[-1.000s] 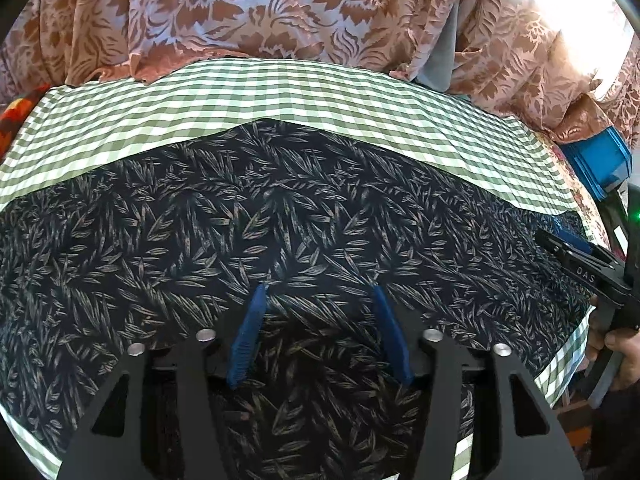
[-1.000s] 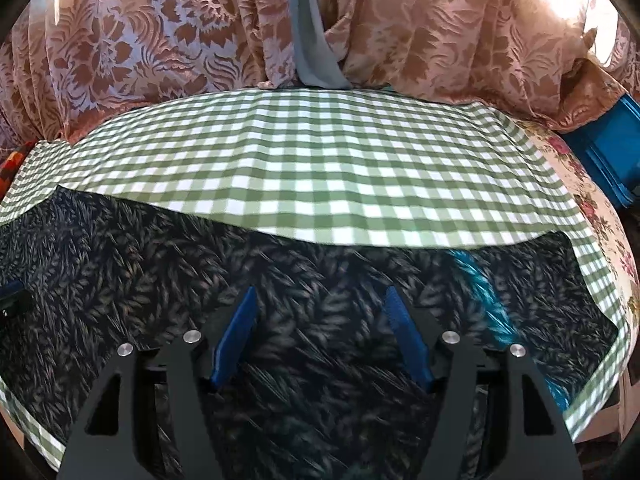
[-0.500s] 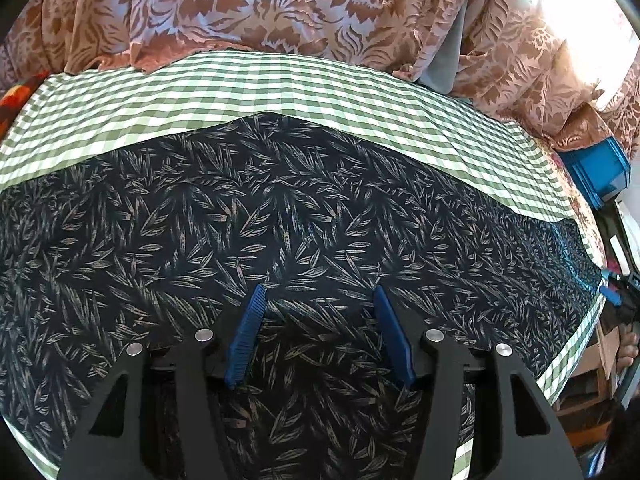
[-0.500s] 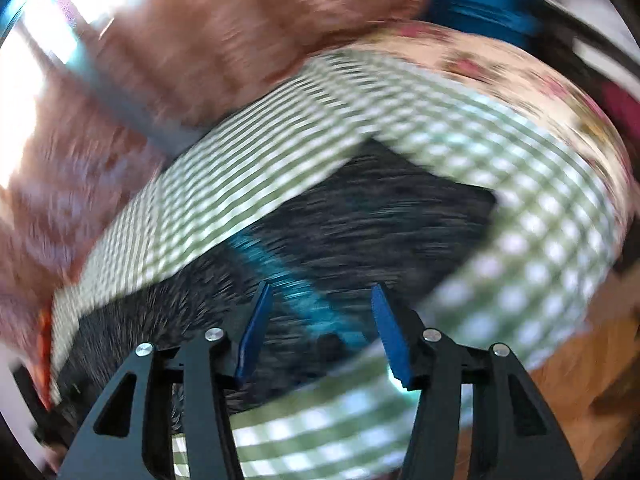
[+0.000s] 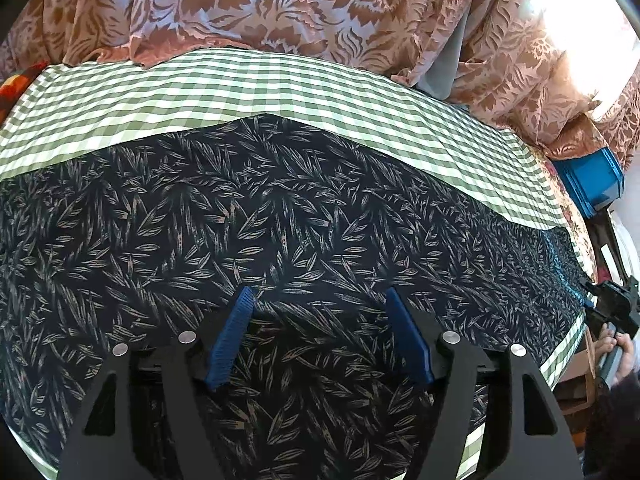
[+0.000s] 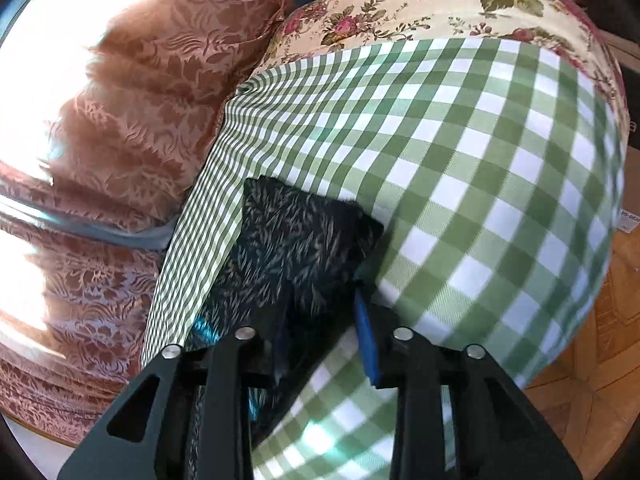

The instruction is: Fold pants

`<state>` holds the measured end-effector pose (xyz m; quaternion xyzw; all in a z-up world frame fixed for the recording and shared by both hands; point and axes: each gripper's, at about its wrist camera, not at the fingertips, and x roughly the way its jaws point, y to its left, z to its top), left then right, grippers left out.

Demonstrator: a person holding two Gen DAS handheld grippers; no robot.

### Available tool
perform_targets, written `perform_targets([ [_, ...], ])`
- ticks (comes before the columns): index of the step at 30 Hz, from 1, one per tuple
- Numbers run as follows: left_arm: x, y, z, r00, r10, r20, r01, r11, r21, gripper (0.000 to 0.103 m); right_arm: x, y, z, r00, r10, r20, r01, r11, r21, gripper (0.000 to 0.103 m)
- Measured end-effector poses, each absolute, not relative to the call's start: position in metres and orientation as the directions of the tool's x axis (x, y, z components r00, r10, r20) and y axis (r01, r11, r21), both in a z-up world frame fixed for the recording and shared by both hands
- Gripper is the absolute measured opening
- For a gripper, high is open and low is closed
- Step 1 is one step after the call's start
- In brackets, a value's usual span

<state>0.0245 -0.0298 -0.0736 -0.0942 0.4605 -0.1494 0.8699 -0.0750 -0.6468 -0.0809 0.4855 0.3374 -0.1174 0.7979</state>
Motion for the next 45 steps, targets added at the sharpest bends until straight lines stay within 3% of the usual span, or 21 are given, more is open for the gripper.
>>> perform_targets([
  [7, 0.023, -0.025, -0.068, 0.528, -0.373, -0.763, 0.185, 0.927, -0.325, 0.068, -0.058, -0.653, -0.086, 0.738, 0.148, -0.659, 0.506, 0.524, 0.685, 0.010],
  [14, 0.026, -0.016, -0.067, 0.507, -0.430, -0.747, 0.154, 0.898, -0.413, 0.068, -0.042, -0.628, -0.039, 0.775, 0.179, -0.607, 0.387, 0.625, 0.678, 0.009],
  [17, 0.026, -0.009, -0.064, 0.504, -0.453, -0.735, 0.149, 0.884, -0.443, 0.088, -0.028, -0.602, -0.015, 0.785, 0.224, -0.578, 0.301, 0.678, 0.671, 0.009],
  [25, 0.026, 0.032, -0.052, 0.562, -0.447, -0.696, 0.049, 0.858, -0.512, 0.099, 0.021, -0.468, 0.031, 0.727, 0.457, -0.512, -0.023, 0.762, 0.647, 0.009],
  [28, 0.024, 0.052, -0.050, 0.580, -0.475, -0.661, 0.010, 0.816, -0.578, 0.099, 0.033, -0.399, 0.033, 0.653, 0.567, -0.502, -0.158, 0.750, 0.642, 0.009],
  [31, 0.023, 0.066, -0.052, 0.549, -0.582, -0.600, -0.006, 0.715, -0.699, 0.099, 0.037, -0.326, 0.023, 0.536, 0.662, -0.524, -0.287, 0.727, 0.624, 0.008],
  [33, 0.022, 0.070, -0.051, 0.542, -0.625, -0.562, -0.006, 0.666, -0.746, 0.091, 0.033, -0.285, 0.010, 0.462, 0.689, -0.559, -0.352, 0.721, 0.597, 0.008],
  [35, 0.024, 0.069, -0.052, 0.526, -0.657, -0.540, -0.002, 0.634, -0.773, 0.084, 0.027, -0.252, -0.004, 0.410, 0.687, -0.600, -0.397, 0.726, 0.561, 0.008],
  [41, 0.040, 0.044, -0.063, 0.397, -0.783, -0.480, 0.024, 0.531, -0.847, 0.083, 0.009, -0.208, -0.043, 0.373, 0.605, -0.703, -0.480, 0.775, 0.411, 0.009],
  [45, 0.053, 0.018, -0.076, 0.320, -0.800, -0.508, 0.017, 0.541, -0.841, 0.083, -0.006, -0.203, -0.055, 0.392, 0.570, -0.722, -0.531, 0.781, 0.329, 0.009],
])
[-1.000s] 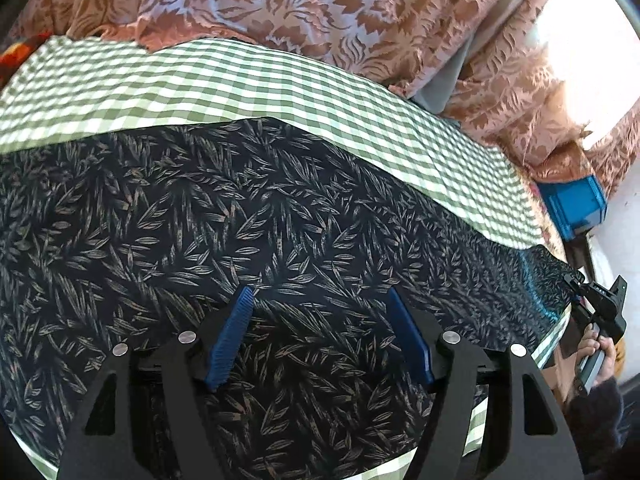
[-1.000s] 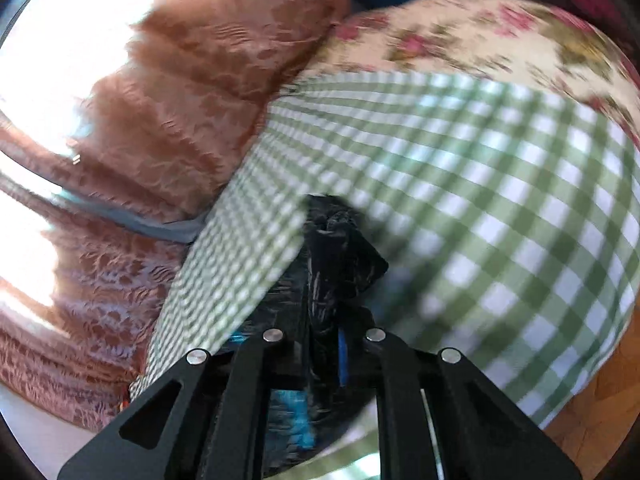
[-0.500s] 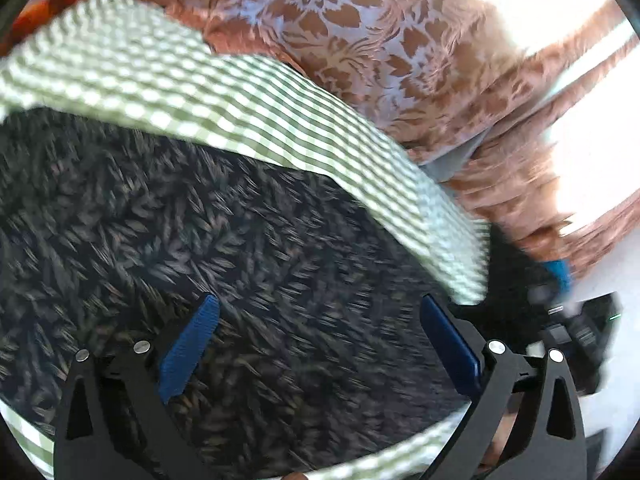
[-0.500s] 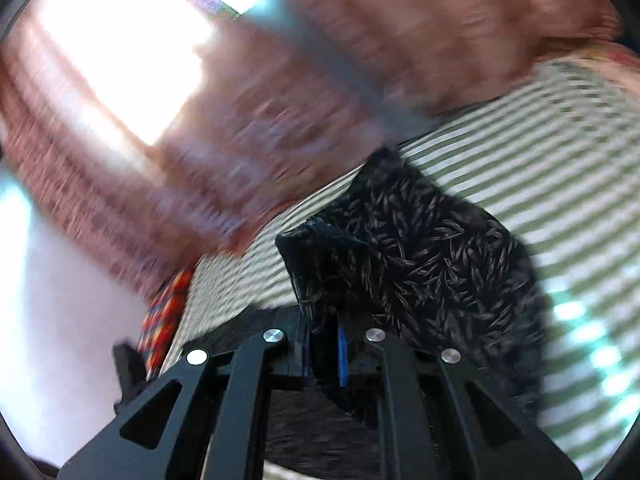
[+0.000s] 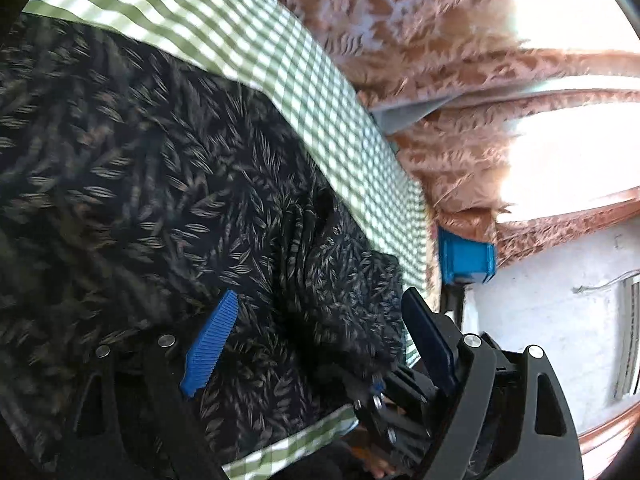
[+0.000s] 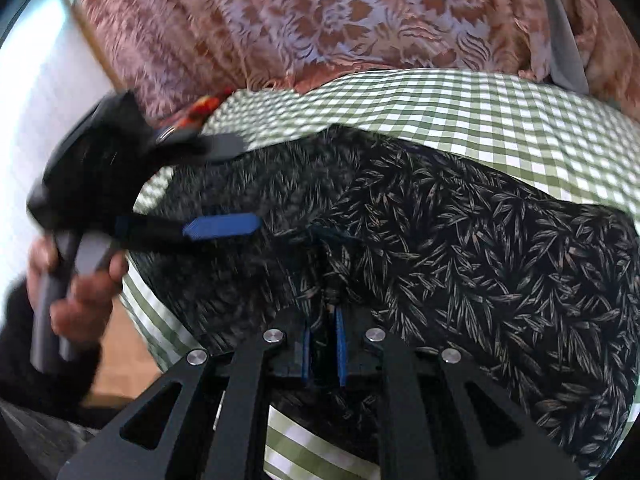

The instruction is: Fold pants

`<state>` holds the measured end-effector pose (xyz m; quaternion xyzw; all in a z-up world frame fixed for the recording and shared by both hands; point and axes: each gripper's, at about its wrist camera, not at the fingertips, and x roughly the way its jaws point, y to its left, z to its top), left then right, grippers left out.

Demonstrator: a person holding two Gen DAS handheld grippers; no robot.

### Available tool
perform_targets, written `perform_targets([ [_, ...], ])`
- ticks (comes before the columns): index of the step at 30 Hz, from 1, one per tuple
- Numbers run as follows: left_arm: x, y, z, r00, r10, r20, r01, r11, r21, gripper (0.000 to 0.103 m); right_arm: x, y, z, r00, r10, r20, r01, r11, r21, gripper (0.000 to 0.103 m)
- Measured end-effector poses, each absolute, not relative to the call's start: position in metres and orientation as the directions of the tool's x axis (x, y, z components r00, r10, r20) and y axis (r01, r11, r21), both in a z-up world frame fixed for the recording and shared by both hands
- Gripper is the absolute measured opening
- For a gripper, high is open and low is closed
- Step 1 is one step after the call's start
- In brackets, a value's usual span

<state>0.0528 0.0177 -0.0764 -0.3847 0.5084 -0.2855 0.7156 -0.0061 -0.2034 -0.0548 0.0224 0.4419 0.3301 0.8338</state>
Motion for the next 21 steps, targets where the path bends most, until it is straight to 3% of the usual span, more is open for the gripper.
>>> perform_targets([
  [3, 0.059, 0.001, -0.080, 0.278, -0.790, -0.546, 0.025, 0.574, -0.818, 0.081, -0.012, -0.204, -0.061, 0.381, 0.582, -0.719, -0.551, 0.767, 0.328, 0.017],
  [6, 0.066, -0.011, -0.082, 0.245, -0.768, -0.592, 0.027, 0.616, -0.787, 0.066, -0.015, -0.208, -0.057, 0.330, 0.635, -0.699, -0.566, 0.725, 0.392, 0.033],
  [8, 0.068, -0.017, -0.084, 0.228, -0.745, -0.626, 0.029, 0.648, -0.761, 0.056, -0.018, -0.217, -0.047, 0.320, 0.660, -0.680, -0.560, 0.710, 0.426, 0.034],
  [11, 0.069, -0.022, -0.083, 0.224, -0.732, -0.643, 0.036, 0.665, -0.746, 0.054, -0.026, -0.254, -0.031, 0.349, 0.674, -0.651, -0.511, 0.719, 0.470, 0.034],
  [13, 0.070, -0.027, -0.080, 0.222, -0.718, -0.660, 0.047, 0.684, -0.728, 0.037, -0.031, -0.286, -0.023, 0.399, 0.642, -0.655, -0.457, 0.758, 0.465, 0.034],
  [14, 0.070, -0.029, -0.079, 0.226, -0.702, -0.675, 0.057, 0.701, -0.710, 0.021, -0.033, -0.304, -0.020, 0.428, 0.618, -0.660, -0.425, 0.782, 0.456, 0.034],
  [15, 0.069, -0.032, -0.076, 0.236, -0.687, -0.687, 0.072, 0.718, -0.693, 0.013, -0.037, -0.330, -0.016, 0.469, 0.573, -0.672, -0.369, 0.819, 0.440, 0.034],
  [18, 0.067, -0.033, -0.068, 0.253, -0.701, -0.667, 0.101, 0.705, -0.702, 0.012, -0.049, -0.381, -0.013, 0.534, 0.462, -0.708, -0.245, 0.886, 0.393, 0.048],
  [21, 0.064, -0.032, -0.052, 0.273, -0.731, -0.625, 0.135, 0.673, -0.728, 0.011, -0.050, -0.413, -0.025, 0.539, 0.386, -0.749, -0.125, 0.916, 0.382, 0.048],
])
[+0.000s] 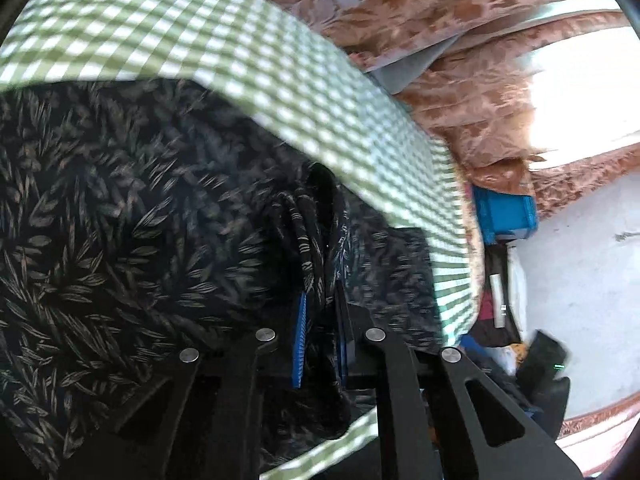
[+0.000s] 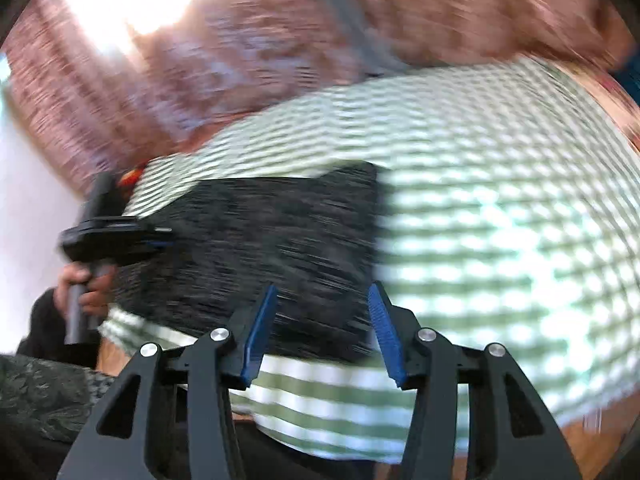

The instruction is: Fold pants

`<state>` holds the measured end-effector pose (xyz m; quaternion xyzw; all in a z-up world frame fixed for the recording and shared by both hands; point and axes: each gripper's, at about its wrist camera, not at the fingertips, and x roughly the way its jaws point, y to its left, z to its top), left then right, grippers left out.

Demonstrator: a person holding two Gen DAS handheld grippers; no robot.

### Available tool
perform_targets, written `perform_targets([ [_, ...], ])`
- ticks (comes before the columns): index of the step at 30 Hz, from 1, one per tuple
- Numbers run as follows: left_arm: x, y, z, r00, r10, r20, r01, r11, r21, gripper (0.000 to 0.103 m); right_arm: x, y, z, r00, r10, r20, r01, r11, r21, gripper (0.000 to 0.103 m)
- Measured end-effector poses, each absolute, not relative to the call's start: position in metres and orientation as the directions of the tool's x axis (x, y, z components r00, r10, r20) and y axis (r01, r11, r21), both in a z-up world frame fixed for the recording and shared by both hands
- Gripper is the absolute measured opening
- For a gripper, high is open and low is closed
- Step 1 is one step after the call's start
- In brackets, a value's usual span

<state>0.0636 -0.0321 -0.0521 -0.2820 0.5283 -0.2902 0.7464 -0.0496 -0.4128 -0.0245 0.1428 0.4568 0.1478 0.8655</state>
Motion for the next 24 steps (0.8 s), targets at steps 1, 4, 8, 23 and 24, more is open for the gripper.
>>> perform_targets([
  [1, 0.062, -0.030, -0.044, 0.283, -0.741, -0.608, 0.151, 0.661, -0.735, 0.011, -0.050, -0.416, -0.029, 0.539, 0.374, -0.754, -0.106, 0.919, 0.380, 0.048],
  [4, 0.052, -0.019, -0.026, 0.319, -0.753, -0.575, 0.191, 0.645, -0.740, 0.011, -0.046, -0.414, -0.037, 0.543, 0.398, -0.740, -0.069, 0.899, 0.433, 0.048],
  [8, 0.047, -0.004, -0.034, 0.334, -0.704, -0.626, 0.181, 0.700, -0.691, 0.011, -0.039, -0.390, -0.037, 0.544, 0.418, -0.728, -0.122, 0.897, 0.425, 0.045],
  [23, 0.046, 0.018, -0.071, 0.376, -0.628, -0.682, 0.146, 0.767, -0.625, 0.011, -0.016, -0.361, -0.025, 0.535, 0.365, -0.762, -0.146, 0.928, 0.342, 0.052],
  [24, 0.045, 0.020, -0.069, 0.381, -0.635, -0.672, 0.150, 0.759, -0.633, 0.011, -0.010, -0.358, -0.020, 0.548, 0.376, -0.747, -0.152, 0.923, 0.352, 0.052],
])
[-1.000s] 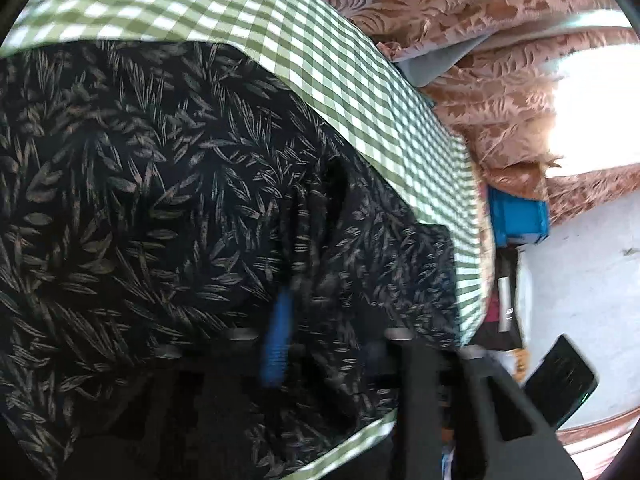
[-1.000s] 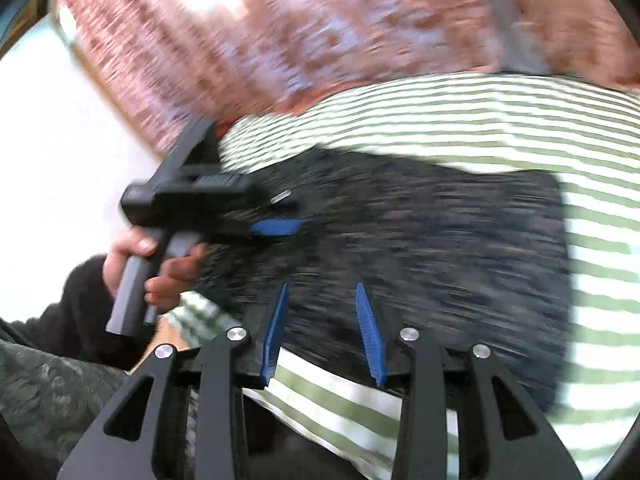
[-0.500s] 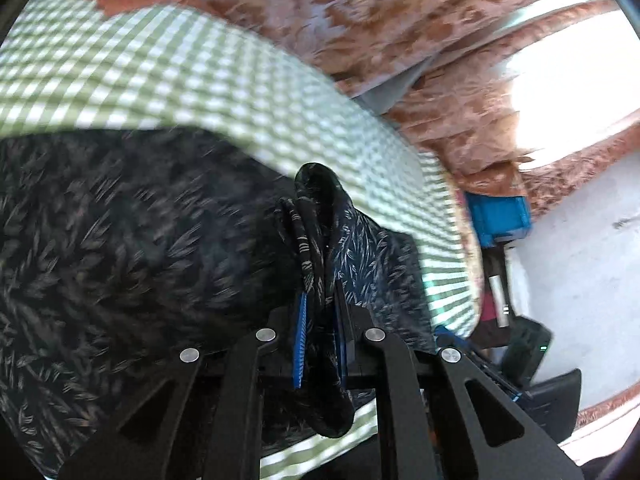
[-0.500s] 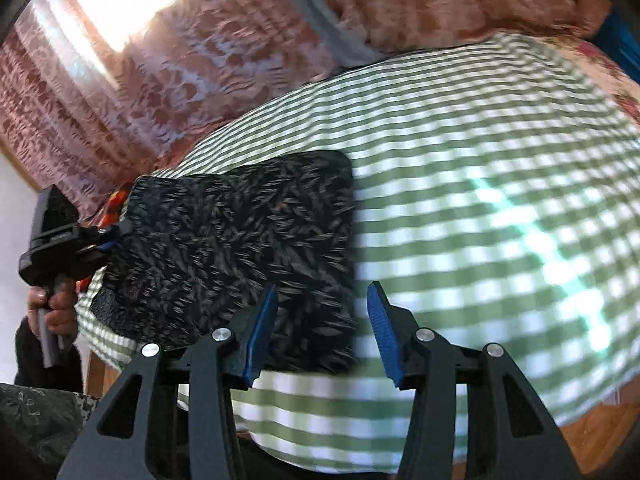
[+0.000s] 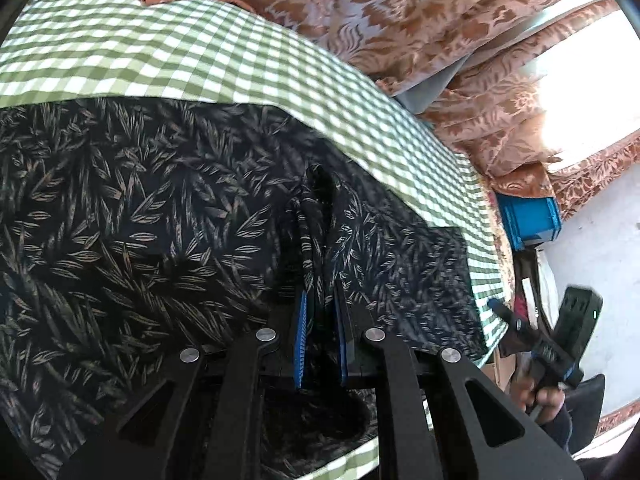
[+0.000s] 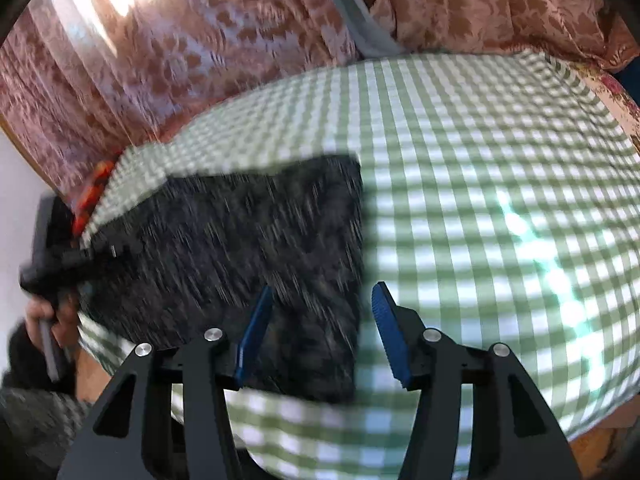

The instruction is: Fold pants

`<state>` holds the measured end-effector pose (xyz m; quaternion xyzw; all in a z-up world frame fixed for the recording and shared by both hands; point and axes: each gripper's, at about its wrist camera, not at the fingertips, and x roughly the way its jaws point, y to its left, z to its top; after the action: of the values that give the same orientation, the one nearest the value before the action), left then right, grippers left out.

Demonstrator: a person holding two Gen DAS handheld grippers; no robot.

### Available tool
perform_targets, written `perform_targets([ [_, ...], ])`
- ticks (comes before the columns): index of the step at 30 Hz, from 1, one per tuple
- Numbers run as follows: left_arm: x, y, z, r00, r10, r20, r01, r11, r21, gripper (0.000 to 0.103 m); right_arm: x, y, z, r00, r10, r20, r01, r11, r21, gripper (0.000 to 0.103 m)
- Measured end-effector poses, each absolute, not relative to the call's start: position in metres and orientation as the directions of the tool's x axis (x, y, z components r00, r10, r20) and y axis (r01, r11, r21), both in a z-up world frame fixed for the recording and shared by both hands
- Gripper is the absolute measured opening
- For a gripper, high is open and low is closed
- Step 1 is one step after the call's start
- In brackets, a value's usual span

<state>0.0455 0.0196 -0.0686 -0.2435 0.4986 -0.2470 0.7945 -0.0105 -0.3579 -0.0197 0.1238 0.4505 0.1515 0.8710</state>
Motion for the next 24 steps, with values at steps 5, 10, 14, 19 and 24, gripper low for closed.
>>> perform_targets([
  [5, 0.050, 0.021, -0.067, 0.365, -0.648, -0.668, 0.112, 0.743, -0.660, 0.011, 0.031, -0.342, -0.011, 0.550, 0.428, -0.717, -0.133, 0.892, 0.431, 0.051],
  [10, 0.057, 0.026, -0.066, 0.336, -0.716, -0.612, 0.071, 0.667, -0.742, 0.011, 0.009, -0.353, -0.013, 0.551, 0.350, -0.758, -0.161, 0.935, 0.315, 0.069],
  [14, 0.061, 0.020, -0.050, 0.330, -0.742, -0.584, 0.093, 0.641, -0.762, 0.011, -0.039, -0.379, -0.029, 0.524, 0.266, -0.809, -0.175, 0.963, 0.203, 0.074],
  [19, 0.066, 0.000, -0.011, 0.334, -0.777, -0.534, 0.144, 0.602, -0.786, 0.011, -0.074, -0.382, -0.055, 0.474, 0.213, -0.854, -0.165, 0.975, 0.151, 0.074],
  [24, 0.070, -0.027, 0.036, 0.323, -0.819, -0.474, 0.205, 0.549, -0.810, 0.011, -0.073, -0.352, -0.061, 0.510, 0.248, -0.824, -0.186, 0.967, 0.176, 0.080],
])
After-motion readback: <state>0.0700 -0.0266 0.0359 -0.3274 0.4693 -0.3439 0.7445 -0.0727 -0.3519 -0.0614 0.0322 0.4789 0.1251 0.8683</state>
